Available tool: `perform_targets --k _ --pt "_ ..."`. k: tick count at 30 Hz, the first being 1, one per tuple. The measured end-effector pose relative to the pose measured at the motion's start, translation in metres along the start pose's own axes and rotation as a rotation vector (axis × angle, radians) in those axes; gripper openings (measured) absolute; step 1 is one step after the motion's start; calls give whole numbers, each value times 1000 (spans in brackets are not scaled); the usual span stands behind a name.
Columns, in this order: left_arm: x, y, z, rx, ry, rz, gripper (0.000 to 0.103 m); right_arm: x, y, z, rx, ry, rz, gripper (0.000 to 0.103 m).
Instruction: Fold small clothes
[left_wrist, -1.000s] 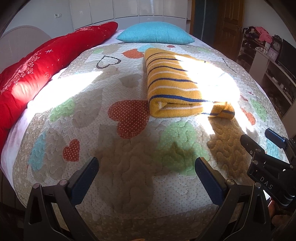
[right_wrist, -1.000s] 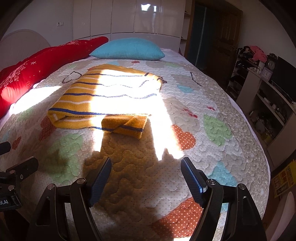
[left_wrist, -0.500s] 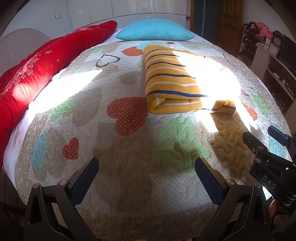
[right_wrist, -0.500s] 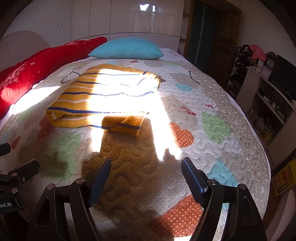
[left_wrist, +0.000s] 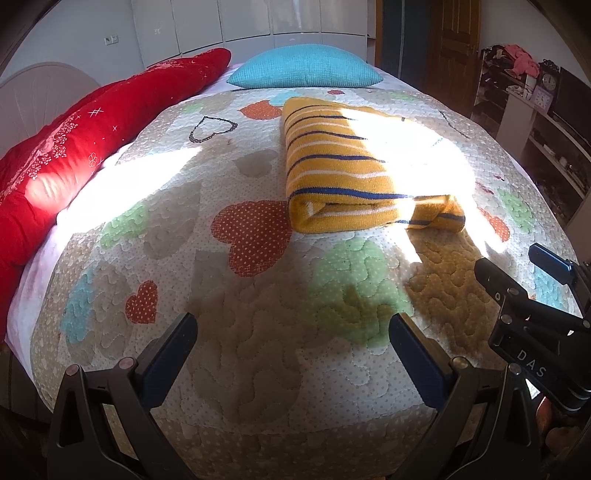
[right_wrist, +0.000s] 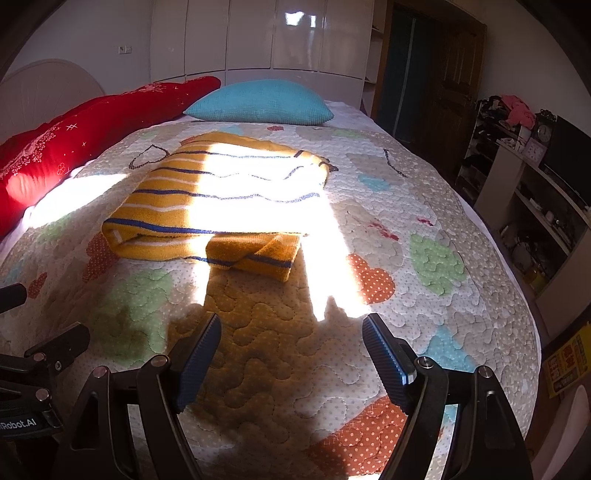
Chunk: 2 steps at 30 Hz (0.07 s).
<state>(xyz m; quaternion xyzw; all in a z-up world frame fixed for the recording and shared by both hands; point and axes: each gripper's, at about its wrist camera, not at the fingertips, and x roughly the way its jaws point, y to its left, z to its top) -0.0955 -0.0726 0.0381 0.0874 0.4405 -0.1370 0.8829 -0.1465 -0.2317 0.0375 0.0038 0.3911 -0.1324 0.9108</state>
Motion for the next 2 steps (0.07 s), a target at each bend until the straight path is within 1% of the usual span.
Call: perform_targets --k 2 --pt "1 1 0 -5 3 -3 103 0 3 1 -7 0 6 83"
